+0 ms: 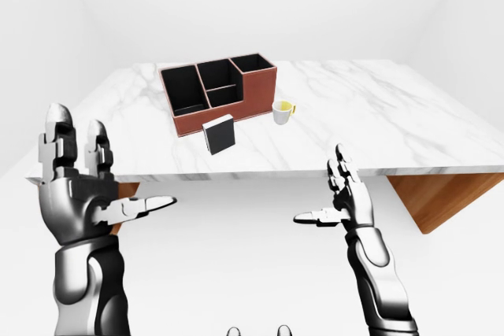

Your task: Pick up the book and place it in the front compartment of the caddy.

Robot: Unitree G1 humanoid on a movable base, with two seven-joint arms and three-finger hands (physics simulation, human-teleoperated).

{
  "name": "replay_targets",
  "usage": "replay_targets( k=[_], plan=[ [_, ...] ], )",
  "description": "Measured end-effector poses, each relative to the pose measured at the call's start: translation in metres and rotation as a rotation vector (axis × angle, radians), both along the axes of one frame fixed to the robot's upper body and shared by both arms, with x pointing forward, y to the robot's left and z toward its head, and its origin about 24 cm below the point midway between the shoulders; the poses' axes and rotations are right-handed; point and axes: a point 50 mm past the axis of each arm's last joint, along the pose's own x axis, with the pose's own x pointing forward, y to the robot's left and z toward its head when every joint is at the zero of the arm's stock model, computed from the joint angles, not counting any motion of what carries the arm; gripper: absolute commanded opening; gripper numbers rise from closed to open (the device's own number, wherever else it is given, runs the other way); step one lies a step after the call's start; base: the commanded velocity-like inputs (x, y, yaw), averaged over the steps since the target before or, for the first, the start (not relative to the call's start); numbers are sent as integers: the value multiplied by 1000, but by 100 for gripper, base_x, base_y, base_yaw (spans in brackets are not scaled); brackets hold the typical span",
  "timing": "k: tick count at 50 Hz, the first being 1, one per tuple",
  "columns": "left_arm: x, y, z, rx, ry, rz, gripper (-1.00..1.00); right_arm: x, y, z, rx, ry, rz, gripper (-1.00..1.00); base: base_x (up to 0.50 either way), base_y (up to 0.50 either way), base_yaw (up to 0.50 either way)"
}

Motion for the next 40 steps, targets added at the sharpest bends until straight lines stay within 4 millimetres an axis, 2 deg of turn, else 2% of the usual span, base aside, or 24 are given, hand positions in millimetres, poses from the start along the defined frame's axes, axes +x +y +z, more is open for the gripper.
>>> replay_targets(
  k=[26,40],
  plan=[
    [-32,11,37,3,-195,45,100,-6,1,12,-9,-51,3,100,0,1,0],
    [-38,11,42,6,-223,51,100,-10,2,19,-47,-78,3,100,0,50,0]
  ],
)
